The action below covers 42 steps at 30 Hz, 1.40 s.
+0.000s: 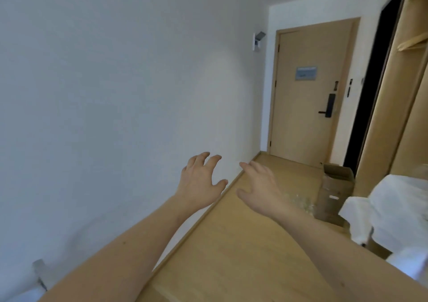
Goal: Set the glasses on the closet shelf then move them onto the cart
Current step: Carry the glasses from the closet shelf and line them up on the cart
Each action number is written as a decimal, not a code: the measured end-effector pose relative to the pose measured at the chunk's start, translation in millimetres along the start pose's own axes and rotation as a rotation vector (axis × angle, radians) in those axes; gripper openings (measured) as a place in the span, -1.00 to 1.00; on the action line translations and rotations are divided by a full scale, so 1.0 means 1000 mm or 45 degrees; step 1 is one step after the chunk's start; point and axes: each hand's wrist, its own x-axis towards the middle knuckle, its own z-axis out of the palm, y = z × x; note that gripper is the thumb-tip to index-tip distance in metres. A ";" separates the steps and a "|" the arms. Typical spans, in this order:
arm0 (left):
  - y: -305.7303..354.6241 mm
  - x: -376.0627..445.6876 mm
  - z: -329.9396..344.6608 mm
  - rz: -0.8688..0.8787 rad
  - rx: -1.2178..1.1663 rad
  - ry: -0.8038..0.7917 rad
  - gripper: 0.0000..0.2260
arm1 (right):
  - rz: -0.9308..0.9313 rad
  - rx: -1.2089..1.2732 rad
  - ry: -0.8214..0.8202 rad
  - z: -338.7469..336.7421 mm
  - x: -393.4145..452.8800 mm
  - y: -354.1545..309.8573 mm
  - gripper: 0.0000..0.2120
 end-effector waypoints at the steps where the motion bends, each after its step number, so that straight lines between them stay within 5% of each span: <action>1: 0.001 0.011 0.006 0.029 -0.020 -0.008 -0.38 | 0.029 -0.021 0.018 -0.002 0.004 0.005 -0.28; 23: -0.010 0.218 0.108 0.651 -0.399 -0.231 -0.41 | 0.694 -0.253 0.332 0.000 0.112 0.065 -0.28; 42: 0.084 0.351 0.240 0.867 -0.394 -0.309 -0.40 | 0.831 -0.315 0.390 -0.020 0.194 0.225 -0.35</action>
